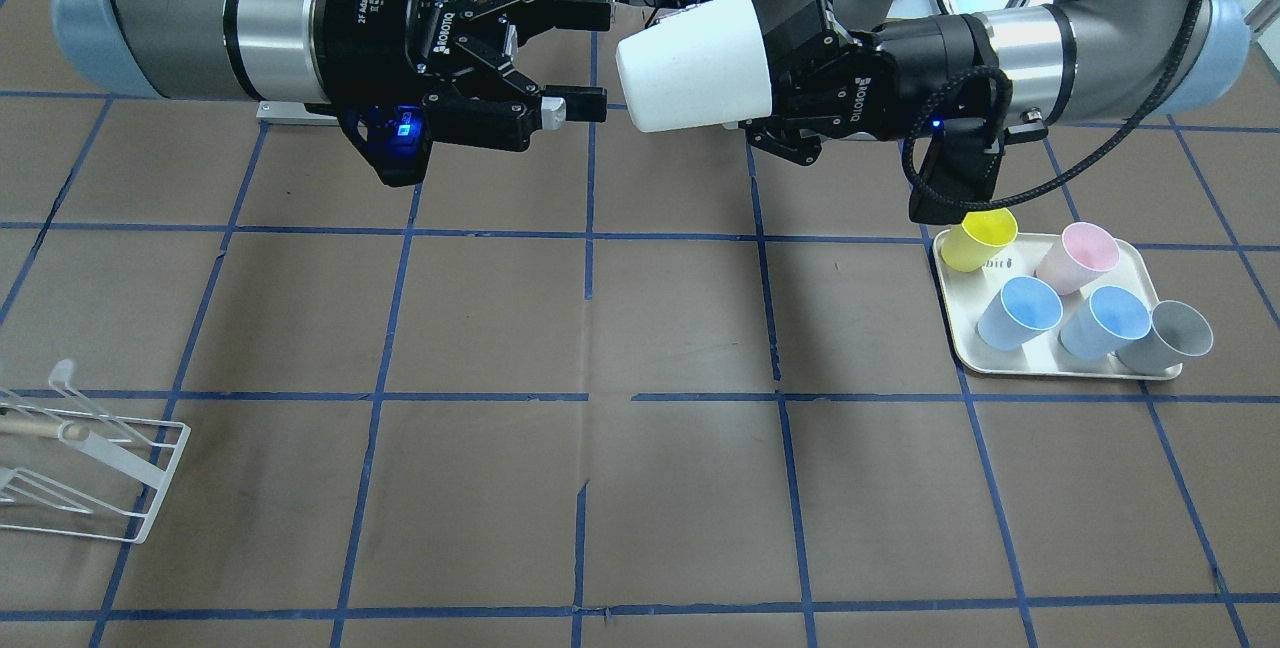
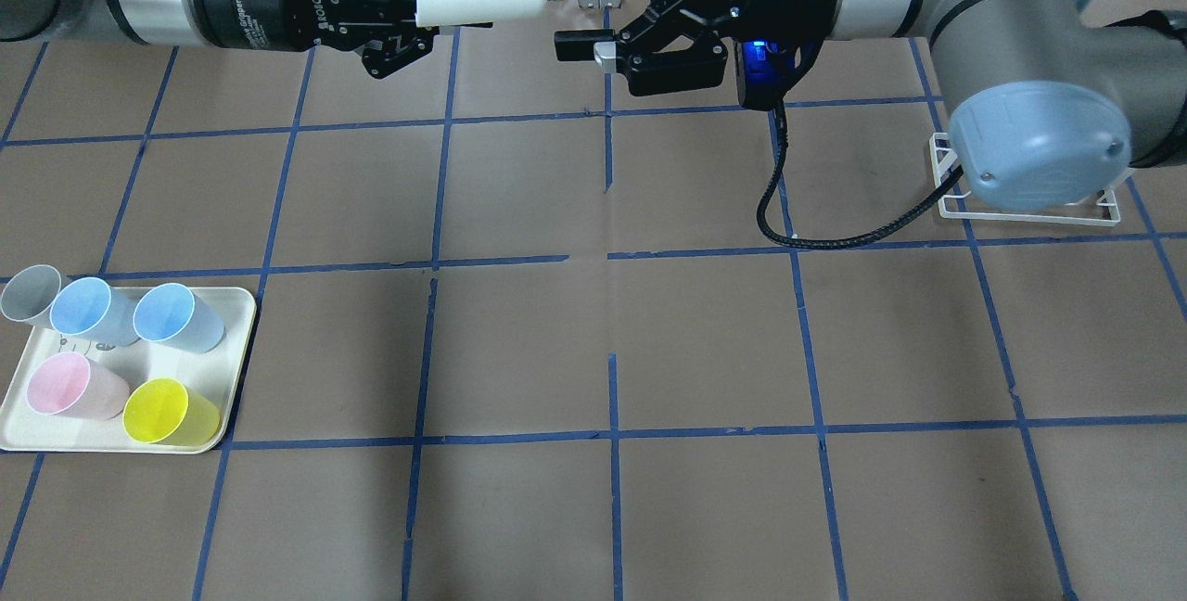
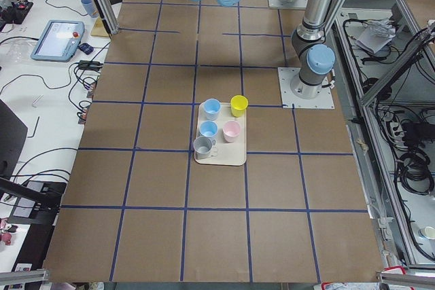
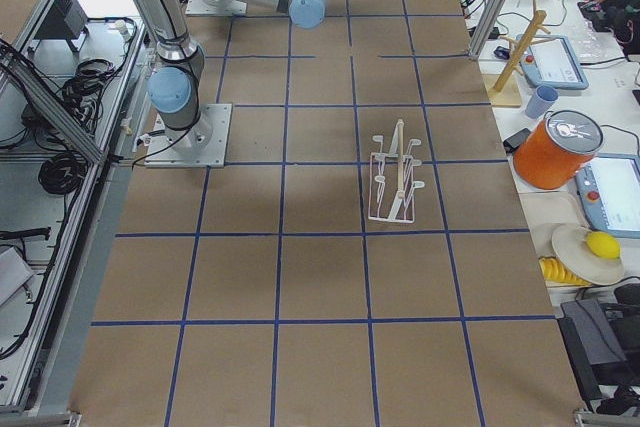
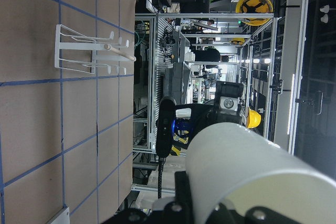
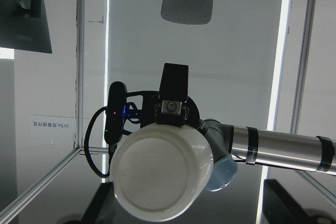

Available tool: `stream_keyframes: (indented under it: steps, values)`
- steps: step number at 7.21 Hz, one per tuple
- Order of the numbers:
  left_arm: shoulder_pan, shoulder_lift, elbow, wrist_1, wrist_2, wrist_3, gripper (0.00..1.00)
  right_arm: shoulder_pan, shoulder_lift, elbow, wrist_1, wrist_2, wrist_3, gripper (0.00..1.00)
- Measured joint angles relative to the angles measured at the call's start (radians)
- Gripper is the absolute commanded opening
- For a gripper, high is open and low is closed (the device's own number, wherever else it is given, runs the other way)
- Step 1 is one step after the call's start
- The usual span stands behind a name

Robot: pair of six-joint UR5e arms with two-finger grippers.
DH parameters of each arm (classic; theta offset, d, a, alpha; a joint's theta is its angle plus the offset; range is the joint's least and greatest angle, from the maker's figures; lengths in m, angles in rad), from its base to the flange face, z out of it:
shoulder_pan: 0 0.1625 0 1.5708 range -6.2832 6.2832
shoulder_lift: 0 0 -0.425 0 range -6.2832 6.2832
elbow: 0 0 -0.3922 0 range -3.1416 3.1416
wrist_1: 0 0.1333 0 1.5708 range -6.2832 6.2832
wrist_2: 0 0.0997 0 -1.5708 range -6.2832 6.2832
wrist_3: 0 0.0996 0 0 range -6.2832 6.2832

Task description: Transfer IKEA cup to right arm and place on rack

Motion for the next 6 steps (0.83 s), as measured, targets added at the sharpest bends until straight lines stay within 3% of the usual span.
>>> stream_keyframes:
  steps: [5, 6]
  values:
    - [-0.002, 0.004, -0.001, 0.000, 0.000, 0.000, 0.00, 0.044, 0.062, -0.075, -0.001, -0.004, 0.036, 0.99]
    - [-0.002, 0.005, -0.002, 0.000, 0.000, -0.001, 0.00, 0.046, 0.071, -0.076, -0.001, -0.007, 0.036, 0.84]
